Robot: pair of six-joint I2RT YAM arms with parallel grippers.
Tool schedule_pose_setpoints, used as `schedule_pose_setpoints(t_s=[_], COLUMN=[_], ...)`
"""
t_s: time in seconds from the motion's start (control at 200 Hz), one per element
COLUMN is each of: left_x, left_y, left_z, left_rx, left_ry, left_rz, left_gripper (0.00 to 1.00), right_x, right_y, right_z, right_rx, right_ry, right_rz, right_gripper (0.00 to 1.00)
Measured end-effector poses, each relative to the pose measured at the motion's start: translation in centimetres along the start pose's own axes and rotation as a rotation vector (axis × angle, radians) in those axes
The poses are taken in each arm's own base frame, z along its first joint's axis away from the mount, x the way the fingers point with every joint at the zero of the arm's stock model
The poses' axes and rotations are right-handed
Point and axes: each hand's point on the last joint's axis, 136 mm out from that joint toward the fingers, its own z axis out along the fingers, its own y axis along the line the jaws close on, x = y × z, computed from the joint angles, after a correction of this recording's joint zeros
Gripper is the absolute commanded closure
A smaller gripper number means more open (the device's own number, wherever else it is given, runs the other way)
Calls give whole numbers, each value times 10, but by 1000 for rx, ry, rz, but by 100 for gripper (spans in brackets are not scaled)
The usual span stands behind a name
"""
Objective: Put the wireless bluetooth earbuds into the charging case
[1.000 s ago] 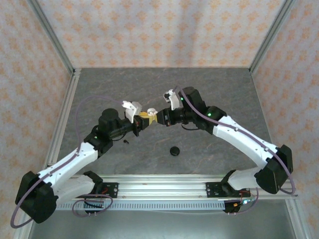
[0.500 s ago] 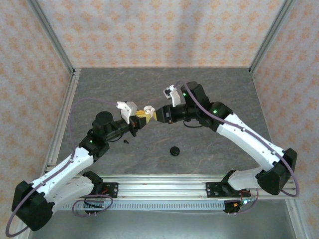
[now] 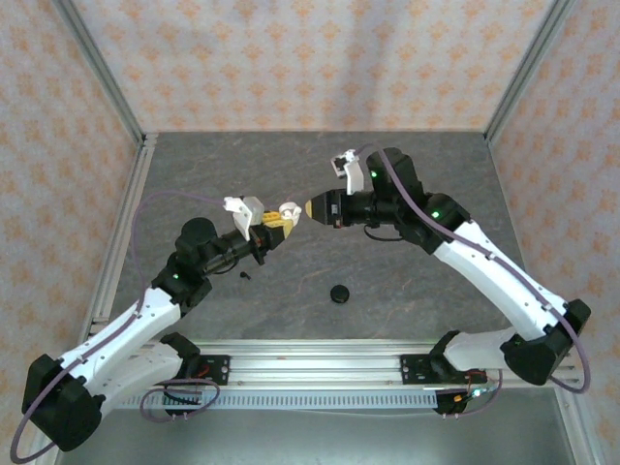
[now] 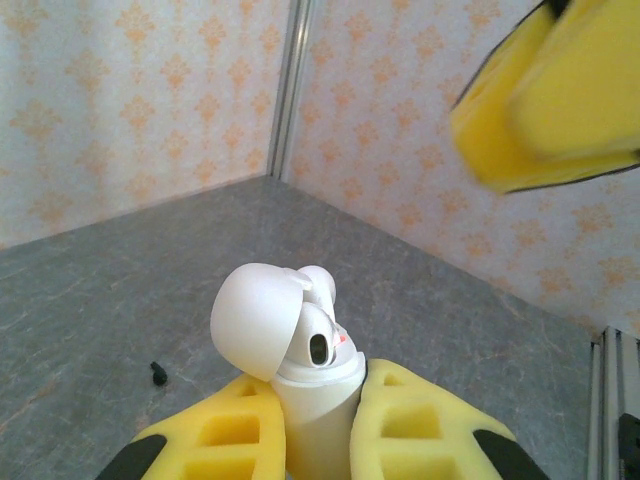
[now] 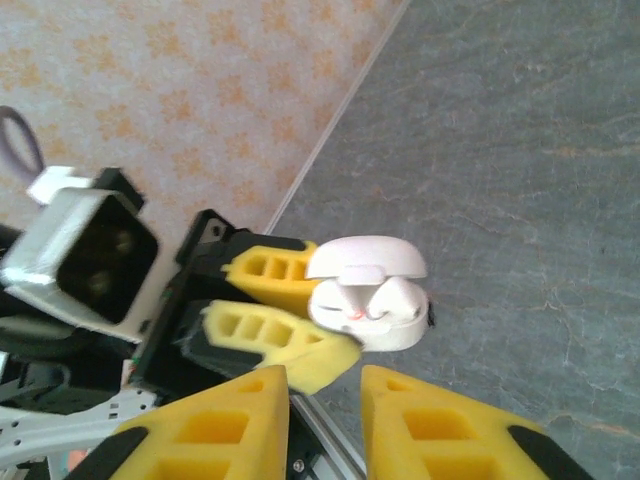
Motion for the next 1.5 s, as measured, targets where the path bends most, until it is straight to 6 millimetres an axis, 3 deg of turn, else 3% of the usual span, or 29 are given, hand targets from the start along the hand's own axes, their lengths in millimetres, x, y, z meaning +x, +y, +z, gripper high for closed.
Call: schedule_pose_setpoints(t_s=[0.135,0.52,0.896,1.021,1.271,1.371,1.501], left_x=[-4,-21,-25,-24,-38,-46,-55], left_y=[-6,-27,-30,-30,-40,-47,-56], left_z=[-3,-2,0,0,-2,-3,-5], left_rx=[26,110,117,121,163,193,233], left_ry=[-12,-37,-39,-36,-59,-71,-77], left_rz=[24,74,89,105,143,151,158], left_gripper=[100,100,100,100,100,100,100], right_x=[4,4,1,4,-26,-32,-33], right_y=[-5,1,6,3,11,17,14], right_z=[10,10,10,1,-42,-38,-13], right_rx=[3,-32,-55,-29,-22,-52,-95], right_ry=[28,34,25,22,-101,-98,-46], right_rz=[24,26,15,8,0,5,49], right_gripper=[84,88,88,88,74,69,69])
